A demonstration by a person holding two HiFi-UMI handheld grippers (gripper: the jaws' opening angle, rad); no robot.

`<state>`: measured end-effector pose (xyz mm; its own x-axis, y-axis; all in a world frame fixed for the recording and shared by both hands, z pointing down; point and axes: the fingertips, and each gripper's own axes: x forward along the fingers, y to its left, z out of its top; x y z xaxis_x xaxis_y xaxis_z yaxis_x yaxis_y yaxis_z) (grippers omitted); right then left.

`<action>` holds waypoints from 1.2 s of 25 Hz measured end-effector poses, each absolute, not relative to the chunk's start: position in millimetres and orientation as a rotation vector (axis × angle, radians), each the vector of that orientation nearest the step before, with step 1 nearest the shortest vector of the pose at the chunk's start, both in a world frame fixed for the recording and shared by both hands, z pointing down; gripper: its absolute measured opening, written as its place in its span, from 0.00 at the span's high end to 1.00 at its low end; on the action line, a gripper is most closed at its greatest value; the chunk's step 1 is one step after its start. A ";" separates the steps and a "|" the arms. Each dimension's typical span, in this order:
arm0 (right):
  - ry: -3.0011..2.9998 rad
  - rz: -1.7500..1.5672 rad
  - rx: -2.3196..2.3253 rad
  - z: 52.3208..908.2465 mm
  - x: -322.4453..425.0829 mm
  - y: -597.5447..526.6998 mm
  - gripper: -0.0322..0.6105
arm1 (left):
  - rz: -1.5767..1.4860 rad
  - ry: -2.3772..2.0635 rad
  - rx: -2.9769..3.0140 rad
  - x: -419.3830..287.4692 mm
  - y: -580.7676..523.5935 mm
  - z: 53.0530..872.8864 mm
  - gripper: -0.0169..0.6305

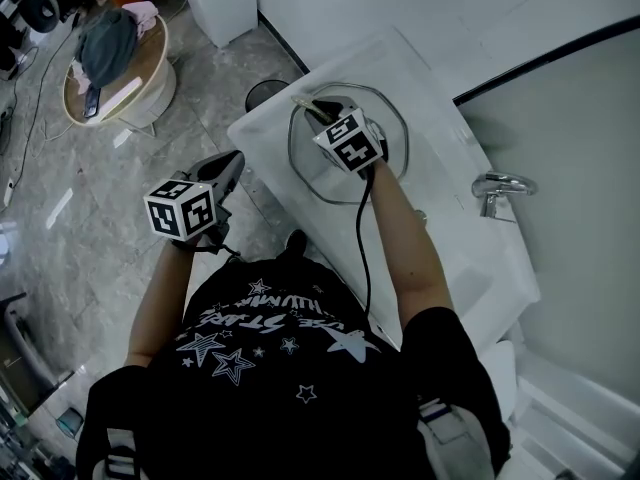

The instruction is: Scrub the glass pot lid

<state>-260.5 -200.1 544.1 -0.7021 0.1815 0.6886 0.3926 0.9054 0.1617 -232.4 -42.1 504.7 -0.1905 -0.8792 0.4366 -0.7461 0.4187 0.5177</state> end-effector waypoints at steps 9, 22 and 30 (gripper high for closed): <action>-2.317 -0.374 -0.428 545.1 -254.5 -181.7 0.83 | -0.251 -1.988 1.375 -233.8 -38.2 503.4 0.96; -2.294 -0.338 -0.485 546.4 -230.8 -136.8 0.83 | -0.264 -1.977 1.393 -232.2 -35.7 500.2 0.96; -2.301 -0.296 -0.503 548.2 -210.1 -119.9 0.83 | -0.257 -1.970 1.418 -224.9 -38.3 498.6 0.96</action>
